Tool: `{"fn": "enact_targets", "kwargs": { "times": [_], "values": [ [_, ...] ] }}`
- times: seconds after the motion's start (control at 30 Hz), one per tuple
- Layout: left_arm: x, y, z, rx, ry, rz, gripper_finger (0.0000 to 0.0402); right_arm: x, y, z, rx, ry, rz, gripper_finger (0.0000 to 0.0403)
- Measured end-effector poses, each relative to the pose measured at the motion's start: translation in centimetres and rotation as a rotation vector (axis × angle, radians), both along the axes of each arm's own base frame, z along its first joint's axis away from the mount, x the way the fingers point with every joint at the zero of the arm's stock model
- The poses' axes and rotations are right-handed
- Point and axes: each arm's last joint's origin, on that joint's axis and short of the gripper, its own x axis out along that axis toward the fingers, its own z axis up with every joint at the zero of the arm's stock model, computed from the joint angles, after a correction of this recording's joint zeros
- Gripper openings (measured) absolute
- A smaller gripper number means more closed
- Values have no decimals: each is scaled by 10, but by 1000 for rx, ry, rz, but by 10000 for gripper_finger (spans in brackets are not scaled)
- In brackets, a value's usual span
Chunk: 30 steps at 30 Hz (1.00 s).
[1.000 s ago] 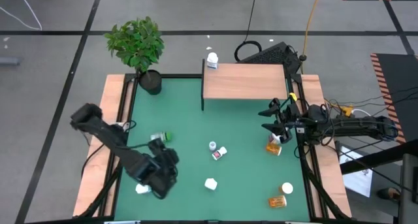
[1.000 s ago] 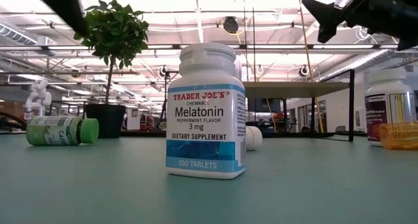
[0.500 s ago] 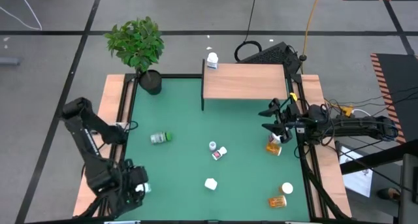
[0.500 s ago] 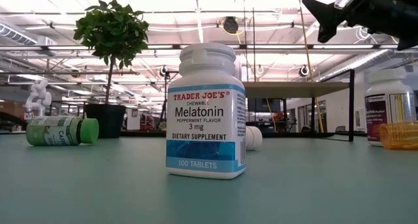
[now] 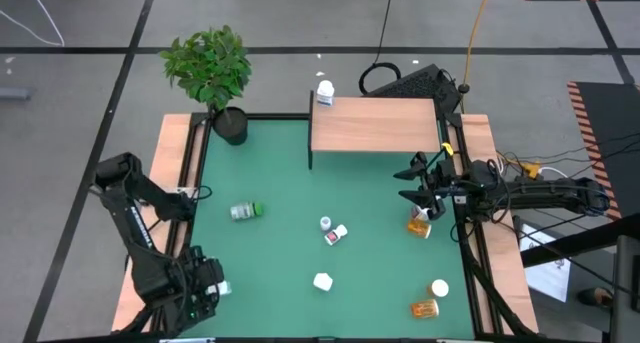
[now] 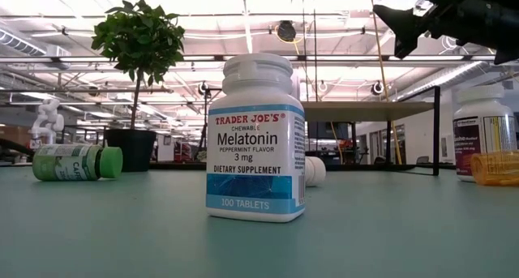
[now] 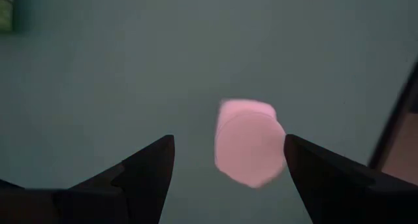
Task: Pick and place medicine bottles onto shelf by color
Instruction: Align the left white and blue pill bottle with the other blue pill bottle on the shelf
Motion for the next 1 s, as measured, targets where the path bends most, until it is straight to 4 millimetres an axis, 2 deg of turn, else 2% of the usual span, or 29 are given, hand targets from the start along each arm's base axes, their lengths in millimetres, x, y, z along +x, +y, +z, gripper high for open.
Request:
{"fn": "enact_targets", "kwargs": {
  "times": [0.2, 0.37, 0.77, 1.0],
  "values": [
    [3, -5, -9, -73, -31, -20, 292, 0, 0, 0, -2, -5, -1, 235],
    [0, -3, -14, -72, 19, -48, 292, 0, 0, 0, -2, -5, -2, 235],
    [2, 31, -14, 193, 146, 61, 292, -1, -1, 4, -1, -45, -25, 235],
    [10, 23, -15, 98, 94, 36, 292, -1, 0, 4, 12, -43, -18, 235]
  ]
}}
